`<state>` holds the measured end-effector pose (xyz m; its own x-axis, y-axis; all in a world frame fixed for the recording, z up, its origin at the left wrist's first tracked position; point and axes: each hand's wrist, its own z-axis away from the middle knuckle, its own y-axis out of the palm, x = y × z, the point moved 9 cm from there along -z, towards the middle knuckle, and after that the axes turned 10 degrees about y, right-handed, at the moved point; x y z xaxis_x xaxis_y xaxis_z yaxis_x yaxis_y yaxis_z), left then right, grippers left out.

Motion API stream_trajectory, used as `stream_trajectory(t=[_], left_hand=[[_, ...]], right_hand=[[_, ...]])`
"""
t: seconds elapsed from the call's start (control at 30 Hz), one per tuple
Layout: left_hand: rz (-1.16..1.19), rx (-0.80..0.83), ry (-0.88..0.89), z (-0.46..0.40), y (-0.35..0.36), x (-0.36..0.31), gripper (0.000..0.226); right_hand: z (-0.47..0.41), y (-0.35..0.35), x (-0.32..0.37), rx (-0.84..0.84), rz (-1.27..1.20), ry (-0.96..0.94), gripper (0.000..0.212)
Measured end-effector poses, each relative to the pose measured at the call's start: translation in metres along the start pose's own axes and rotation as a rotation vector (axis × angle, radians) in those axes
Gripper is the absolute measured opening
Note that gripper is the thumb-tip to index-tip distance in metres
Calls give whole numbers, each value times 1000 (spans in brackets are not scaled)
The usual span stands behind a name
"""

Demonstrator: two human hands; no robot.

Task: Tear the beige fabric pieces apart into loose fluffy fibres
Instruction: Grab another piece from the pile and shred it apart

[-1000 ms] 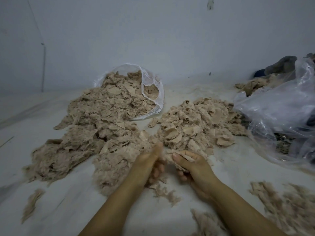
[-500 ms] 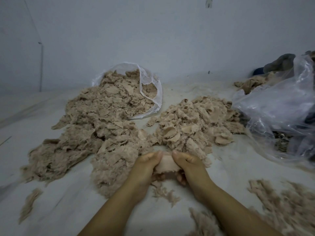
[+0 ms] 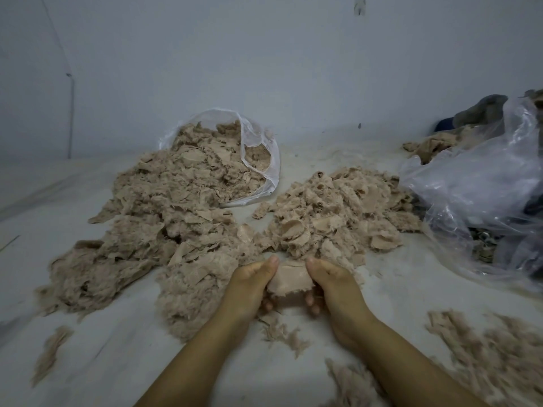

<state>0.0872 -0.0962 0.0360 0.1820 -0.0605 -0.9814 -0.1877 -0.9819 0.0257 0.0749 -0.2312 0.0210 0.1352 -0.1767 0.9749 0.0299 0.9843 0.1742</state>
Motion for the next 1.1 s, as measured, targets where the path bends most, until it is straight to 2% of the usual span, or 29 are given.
stream_trajectory(t=[0.07,0.2,0.37,0.5,0.57,0.63,0.73,0.83,0.87,0.93,0.97,1.03,1.1], left_hand=[[-27,1,17,-1,-2,-2,47],[-68,57,28,0,0,-6,37],[-116,162,24,1,7,-6,31],[-11,107,14,1,4,-4,34],[51,76,-2,0,2,-1,36],[62,93,-15,1,4,-1,34],[63,115,-27,1,4,0,35],[2,137,-25,2,5,1,42],[-24,128,-15,2,4,0,39],[-23,65,19,0,0,-1,13],[-5,32,22,-2,-2,0,9],[31,-1,-2,-3,-3,3,29],[35,5,-9,-2,-1,2,41]], right_hand=[[0,1,-1,20,-36,21,36],[2,3,2,32,3,0,18],[2,-12,5,-115,-38,-30,24],[2,-8,-2,-86,-25,47,32],[4,0,2,-32,54,10,26],[8,7,9,2,128,-72,9],[8,8,12,-35,221,-136,12],[8,4,12,-89,200,-128,12],[9,3,12,-92,186,-121,12],[8,4,8,-70,124,-77,13],[7,4,6,-51,89,-42,14],[5,7,1,-9,28,21,17],[3,11,-5,34,-45,78,19]])
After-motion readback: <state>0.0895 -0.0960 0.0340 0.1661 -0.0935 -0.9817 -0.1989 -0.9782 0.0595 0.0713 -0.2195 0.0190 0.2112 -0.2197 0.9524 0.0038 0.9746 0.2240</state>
